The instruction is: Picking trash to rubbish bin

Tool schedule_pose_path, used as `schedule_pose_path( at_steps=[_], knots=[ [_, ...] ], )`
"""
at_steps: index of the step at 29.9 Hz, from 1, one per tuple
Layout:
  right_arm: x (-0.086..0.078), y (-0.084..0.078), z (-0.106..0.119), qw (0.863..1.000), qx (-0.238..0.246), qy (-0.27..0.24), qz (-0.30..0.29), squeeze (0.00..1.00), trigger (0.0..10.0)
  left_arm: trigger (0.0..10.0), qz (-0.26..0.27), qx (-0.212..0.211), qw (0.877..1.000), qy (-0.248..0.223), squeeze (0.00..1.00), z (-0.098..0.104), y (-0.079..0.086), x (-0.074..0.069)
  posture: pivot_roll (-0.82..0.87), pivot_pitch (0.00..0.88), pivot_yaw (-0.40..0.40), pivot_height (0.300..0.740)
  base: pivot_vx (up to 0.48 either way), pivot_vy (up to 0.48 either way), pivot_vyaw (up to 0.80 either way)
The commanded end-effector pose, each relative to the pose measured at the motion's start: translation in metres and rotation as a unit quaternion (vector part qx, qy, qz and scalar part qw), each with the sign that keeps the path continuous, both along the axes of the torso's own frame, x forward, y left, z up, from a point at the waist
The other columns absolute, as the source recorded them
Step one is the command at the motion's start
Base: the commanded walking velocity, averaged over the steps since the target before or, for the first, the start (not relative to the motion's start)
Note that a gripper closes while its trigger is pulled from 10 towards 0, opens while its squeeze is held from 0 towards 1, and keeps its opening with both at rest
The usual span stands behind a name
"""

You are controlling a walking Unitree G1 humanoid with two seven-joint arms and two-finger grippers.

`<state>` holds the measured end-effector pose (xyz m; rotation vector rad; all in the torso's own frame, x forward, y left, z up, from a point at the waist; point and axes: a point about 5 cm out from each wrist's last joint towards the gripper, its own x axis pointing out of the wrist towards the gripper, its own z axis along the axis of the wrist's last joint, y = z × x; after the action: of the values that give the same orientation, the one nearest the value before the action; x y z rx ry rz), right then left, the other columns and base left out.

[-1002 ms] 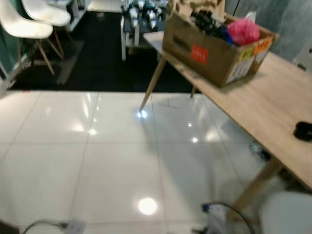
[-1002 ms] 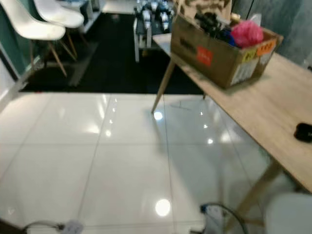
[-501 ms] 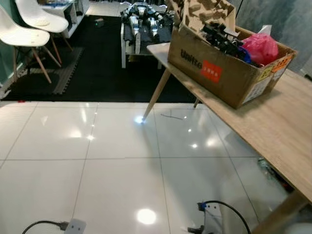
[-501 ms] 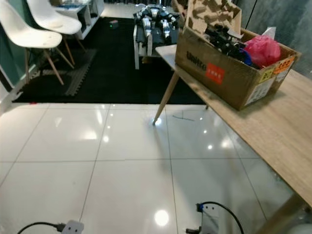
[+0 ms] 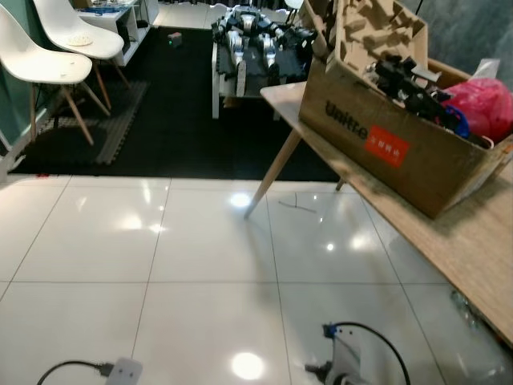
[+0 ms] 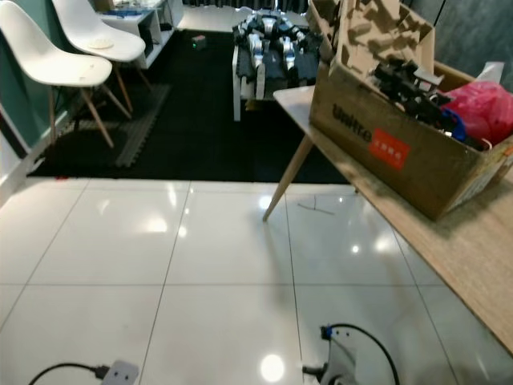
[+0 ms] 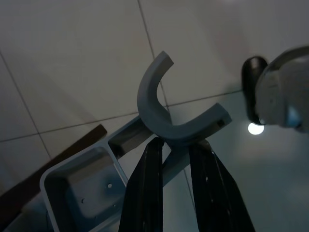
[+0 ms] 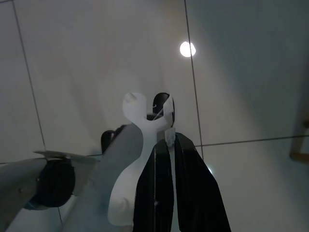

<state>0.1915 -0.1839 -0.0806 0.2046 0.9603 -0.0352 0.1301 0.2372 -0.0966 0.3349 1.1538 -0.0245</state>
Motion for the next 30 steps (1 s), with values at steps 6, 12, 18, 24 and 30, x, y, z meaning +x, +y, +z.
schedule_pose_path(
  at_steps=[6, 12, 18, 24, 30],
  knots=[
    [0.006, 0.003, 0.003, 1.0, 0.007, -0.013, 0.011, 0.0, 10.0, 10.0, -0.005, 0.002, 1.0, 0.017, 0.0, -0.003, 0.001, -0.011, 0.08, 0.097, -0.02, 0.74, 0.4, 0.0, 0.0],
    [0.02, 0.008, 0.011, 0.999, 0.015, -0.036, 0.021, 0.0, 10.0, 10.0, -0.006, 0.003, 1.0, 0.011, 0.0, -0.002, 0.001, -0.007, 0.07, 0.099, -0.014, 0.74, 0.391, 0.0, -0.13],
    [0.032, 0.015, 0.018, 0.997, 0.036, -0.062, 0.027, 0.0, 10.0, 10.0, -0.005, 0.001, 1.0, -0.003, 0.0, 0.0, -0.001, 0.001, 0.07, 0.103, -0.009, 0.74, 0.058, 0.0, -0.8],
    [0.044, 0.027, 0.027, 0.99, 0.081, -0.096, 0.056, 0.0, 10.0, 10.0, 0.003, 0.002, 1.0, -0.024, 0.0, 0.004, 0.001, 0.011, 0.08, 0.105, -0.006, 0.74, 0.0, 0.0, -0.8],
    [0.06, 0.034, 0.04, 0.979, 0.126, -0.139, 0.078, 0.0, 10.0, 10.0, 0.007, 0.003, 0.997, -0.071, 0.0, 0.016, 0.003, 0.037, 0.08, 0.105, -0.004, 0.74, 0.0, 0.0, -0.8]
  ],
)
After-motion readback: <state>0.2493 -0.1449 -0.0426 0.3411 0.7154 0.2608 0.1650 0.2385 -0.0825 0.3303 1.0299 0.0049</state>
